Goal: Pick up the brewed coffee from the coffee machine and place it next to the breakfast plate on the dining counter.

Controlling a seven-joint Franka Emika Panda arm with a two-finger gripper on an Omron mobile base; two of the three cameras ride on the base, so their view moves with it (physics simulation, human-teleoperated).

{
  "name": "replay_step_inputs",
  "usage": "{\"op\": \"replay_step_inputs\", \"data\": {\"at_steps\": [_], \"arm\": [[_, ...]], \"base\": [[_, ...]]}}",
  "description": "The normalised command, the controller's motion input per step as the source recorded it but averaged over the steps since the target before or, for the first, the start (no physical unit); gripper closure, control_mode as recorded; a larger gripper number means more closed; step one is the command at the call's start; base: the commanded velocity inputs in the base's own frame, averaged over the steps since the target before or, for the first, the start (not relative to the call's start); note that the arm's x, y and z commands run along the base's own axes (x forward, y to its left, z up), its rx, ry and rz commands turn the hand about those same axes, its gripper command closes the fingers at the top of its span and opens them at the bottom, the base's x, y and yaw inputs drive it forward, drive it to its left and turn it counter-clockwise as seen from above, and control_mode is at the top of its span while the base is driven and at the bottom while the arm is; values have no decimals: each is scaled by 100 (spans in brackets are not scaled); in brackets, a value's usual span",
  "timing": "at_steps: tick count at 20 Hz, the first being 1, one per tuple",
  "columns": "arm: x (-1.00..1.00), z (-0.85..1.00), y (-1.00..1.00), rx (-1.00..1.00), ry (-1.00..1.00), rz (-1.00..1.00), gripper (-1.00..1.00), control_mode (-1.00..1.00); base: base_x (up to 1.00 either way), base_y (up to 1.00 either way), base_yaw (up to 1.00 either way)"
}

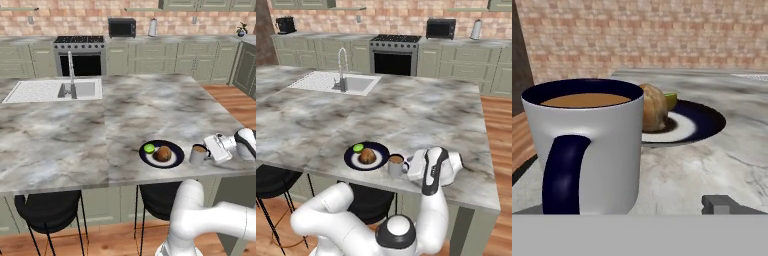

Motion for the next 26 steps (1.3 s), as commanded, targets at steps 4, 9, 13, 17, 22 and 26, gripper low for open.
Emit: {"op": "replay_step_inputs", "data": {"at_steps": [4, 9, 13, 17, 22, 26], "arm": [[25, -17, 4, 0, -12, 0, -100, -100], [2, -29, 0, 0, -15, 0, -100, -100], [0, -35, 0, 0, -9, 0, -100, -100], [-6, -26, 0, -1, 4, 0, -100, -100], [-12, -31, 0, -4, 15, 0, -100, -100], [-19, -51, 1, -11, 15, 0, -100, -100]], "base": [[0, 0, 0], [0, 0, 0], [0, 0, 0], [0, 0, 0], [0, 0, 0], [0, 0, 0]]}}
